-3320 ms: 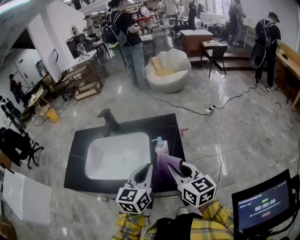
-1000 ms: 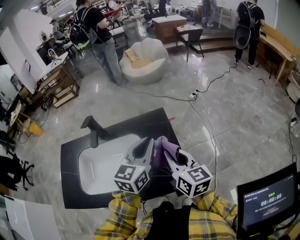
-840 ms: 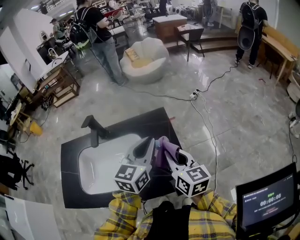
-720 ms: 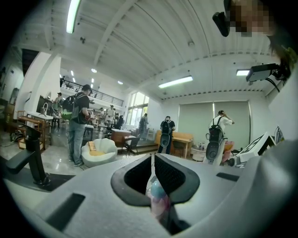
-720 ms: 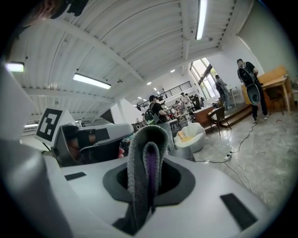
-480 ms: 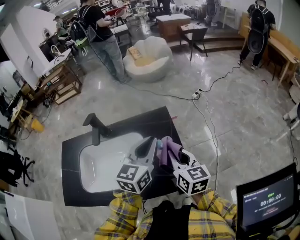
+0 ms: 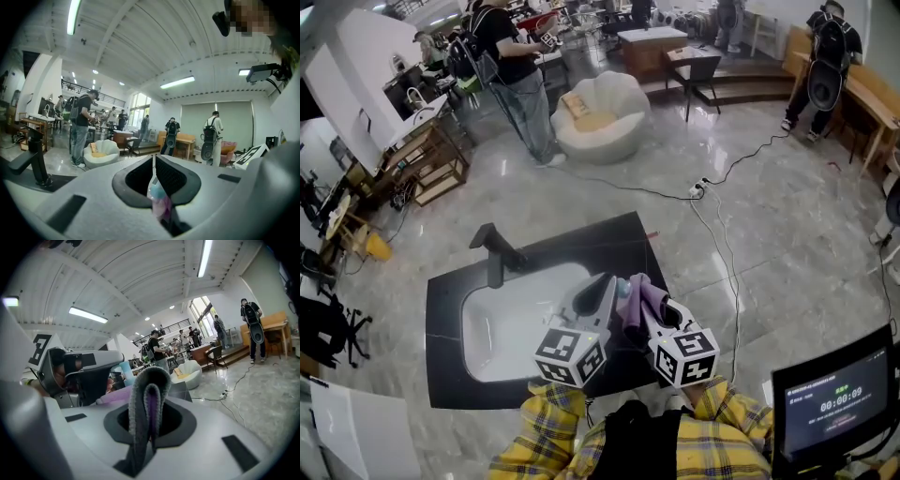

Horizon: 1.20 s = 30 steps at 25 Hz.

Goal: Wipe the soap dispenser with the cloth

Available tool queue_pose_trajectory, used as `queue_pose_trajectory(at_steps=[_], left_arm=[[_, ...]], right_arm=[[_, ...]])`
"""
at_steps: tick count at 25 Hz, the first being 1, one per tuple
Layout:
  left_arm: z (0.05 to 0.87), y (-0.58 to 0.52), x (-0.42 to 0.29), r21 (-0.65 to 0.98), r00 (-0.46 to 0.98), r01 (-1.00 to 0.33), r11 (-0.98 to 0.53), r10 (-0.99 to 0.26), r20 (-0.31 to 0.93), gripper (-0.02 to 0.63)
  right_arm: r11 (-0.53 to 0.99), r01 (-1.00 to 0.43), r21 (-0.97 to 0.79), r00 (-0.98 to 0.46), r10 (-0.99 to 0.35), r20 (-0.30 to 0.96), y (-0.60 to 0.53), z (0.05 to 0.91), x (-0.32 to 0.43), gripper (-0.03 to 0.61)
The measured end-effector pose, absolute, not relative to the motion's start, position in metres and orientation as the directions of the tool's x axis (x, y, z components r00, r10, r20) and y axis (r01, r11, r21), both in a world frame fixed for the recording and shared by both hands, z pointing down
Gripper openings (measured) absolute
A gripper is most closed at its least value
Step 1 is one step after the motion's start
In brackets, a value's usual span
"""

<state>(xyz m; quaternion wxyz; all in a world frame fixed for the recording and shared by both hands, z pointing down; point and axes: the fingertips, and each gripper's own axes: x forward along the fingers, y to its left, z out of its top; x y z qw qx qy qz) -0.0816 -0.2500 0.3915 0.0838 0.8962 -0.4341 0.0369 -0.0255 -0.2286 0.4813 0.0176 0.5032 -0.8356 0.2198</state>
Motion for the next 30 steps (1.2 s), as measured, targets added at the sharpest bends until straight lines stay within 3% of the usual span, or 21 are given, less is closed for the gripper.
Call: queue_pose_trajectory(at_steps=[16,30], left_arm=[[0.389,-0.248,-0.082,0.118,0.629,-0.777,-0.618,-0.765,0.138,0.008],[0.388,-0.246,-0.082,0.117,0.637,-0.771,-0.626,-0.759,0.132,0.008]], right_arm=[[0.376,-0.866,-0.330,-0.481,-0.809,0.339,-0.227,0.505,-0.027,0.043],[0.465,-0.882,-0.070,-0.447,-0.783,0.433,-0.222,0.518,-0.034,0.043]])
